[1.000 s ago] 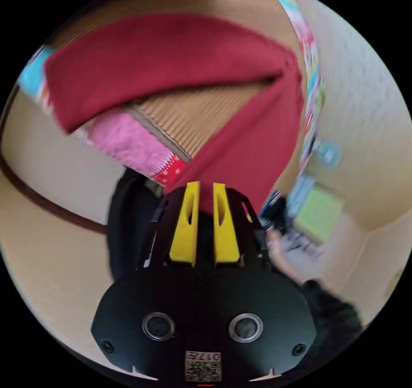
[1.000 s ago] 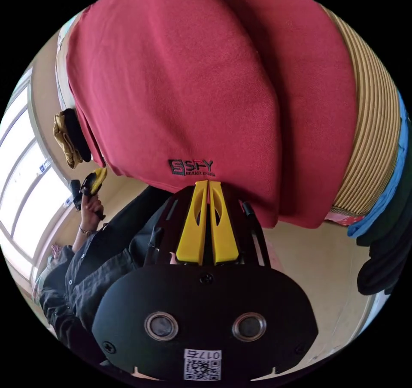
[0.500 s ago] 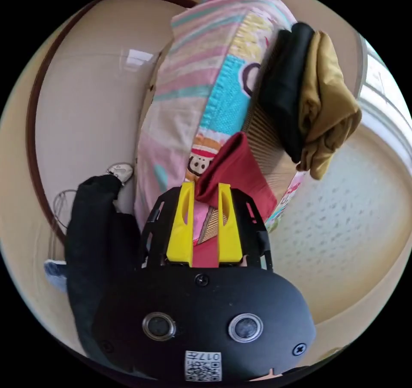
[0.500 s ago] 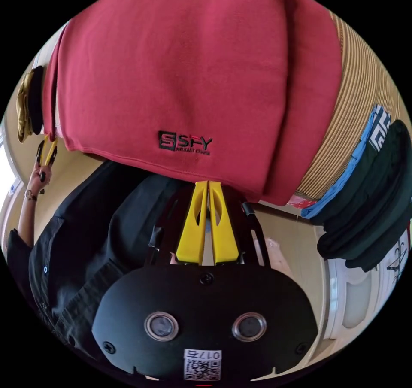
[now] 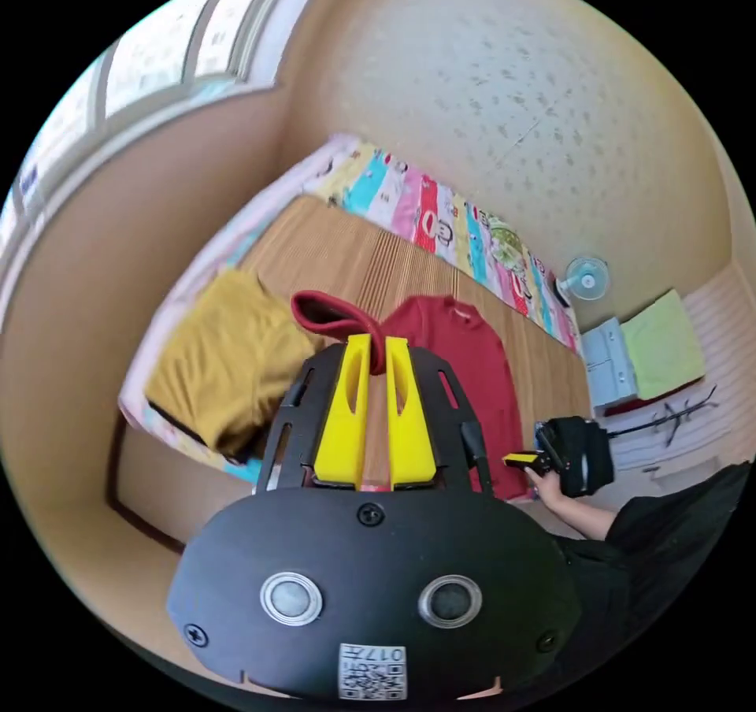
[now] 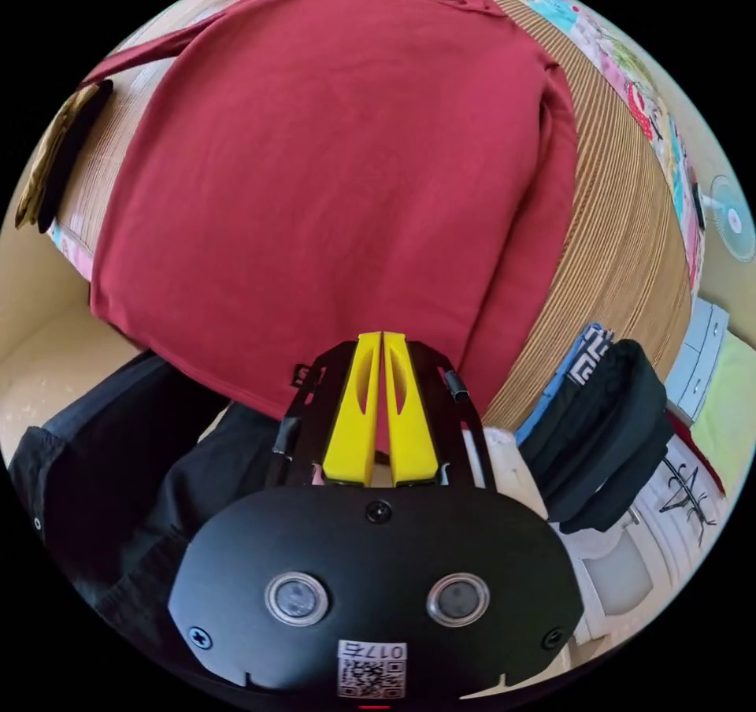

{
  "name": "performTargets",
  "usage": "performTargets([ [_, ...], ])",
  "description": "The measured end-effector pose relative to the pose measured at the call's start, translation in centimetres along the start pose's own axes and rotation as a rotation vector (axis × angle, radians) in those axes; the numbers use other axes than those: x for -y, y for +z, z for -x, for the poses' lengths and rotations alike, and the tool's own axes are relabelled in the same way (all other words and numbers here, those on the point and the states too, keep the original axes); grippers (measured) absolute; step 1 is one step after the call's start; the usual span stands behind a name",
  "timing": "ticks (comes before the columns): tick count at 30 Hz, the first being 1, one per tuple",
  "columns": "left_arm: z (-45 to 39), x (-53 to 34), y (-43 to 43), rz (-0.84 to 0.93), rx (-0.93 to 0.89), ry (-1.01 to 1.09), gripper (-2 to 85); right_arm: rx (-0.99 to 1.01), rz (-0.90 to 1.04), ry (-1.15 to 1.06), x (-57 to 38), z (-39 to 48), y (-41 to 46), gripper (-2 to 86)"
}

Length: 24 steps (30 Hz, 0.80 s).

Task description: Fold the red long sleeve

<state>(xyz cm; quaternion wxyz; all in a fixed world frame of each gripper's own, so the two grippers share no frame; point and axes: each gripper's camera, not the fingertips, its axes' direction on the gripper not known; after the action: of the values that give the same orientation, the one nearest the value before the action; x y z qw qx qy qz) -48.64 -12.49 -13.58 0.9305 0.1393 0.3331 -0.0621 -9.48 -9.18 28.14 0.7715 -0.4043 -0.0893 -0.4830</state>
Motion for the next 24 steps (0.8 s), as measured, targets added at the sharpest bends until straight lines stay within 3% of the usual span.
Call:
performTargets([
  [4, -5.0, 4.3, -0.8, -0.092, 0.031, 0.116, 4.3, 0.130, 0.045, 0.037, 0.2, -0.8, 3.1, 0.6],
  [10, -24.3, 5.1, 10.9, -0.167, -0.380, 0.281, 4.4, 0.117, 0.022, 0.083, -1.9, -1.0, 3.9, 0.6],
  [14, -39.3, -0.1, 24.4, 0.029, -0.641, 0.356, 7.4, 0.114, -0.005, 0.038, -3.5, -1.4, 4.5, 0.7],
  [17, -41.6, -5.3, 31.0, 0.178, -0.838, 0.309, 9.6, 0.186, -0.012, 0.022, -4.7, -3.0, 5.2, 0.8],
  [19, -39.7, -8.2, 32.7, 0.211, -0.769, 0.255, 9.1, 0.299, -0.016, 0.045, -5.6, -5.1, 6.0, 0.7],
  [24, -25.6, -11.1, 34.6, 0.215, -0.402, 0.003, 9.3, 0.598, -0.035, 0.069, -8.2, -10.0, 8.4, 0.9],
])
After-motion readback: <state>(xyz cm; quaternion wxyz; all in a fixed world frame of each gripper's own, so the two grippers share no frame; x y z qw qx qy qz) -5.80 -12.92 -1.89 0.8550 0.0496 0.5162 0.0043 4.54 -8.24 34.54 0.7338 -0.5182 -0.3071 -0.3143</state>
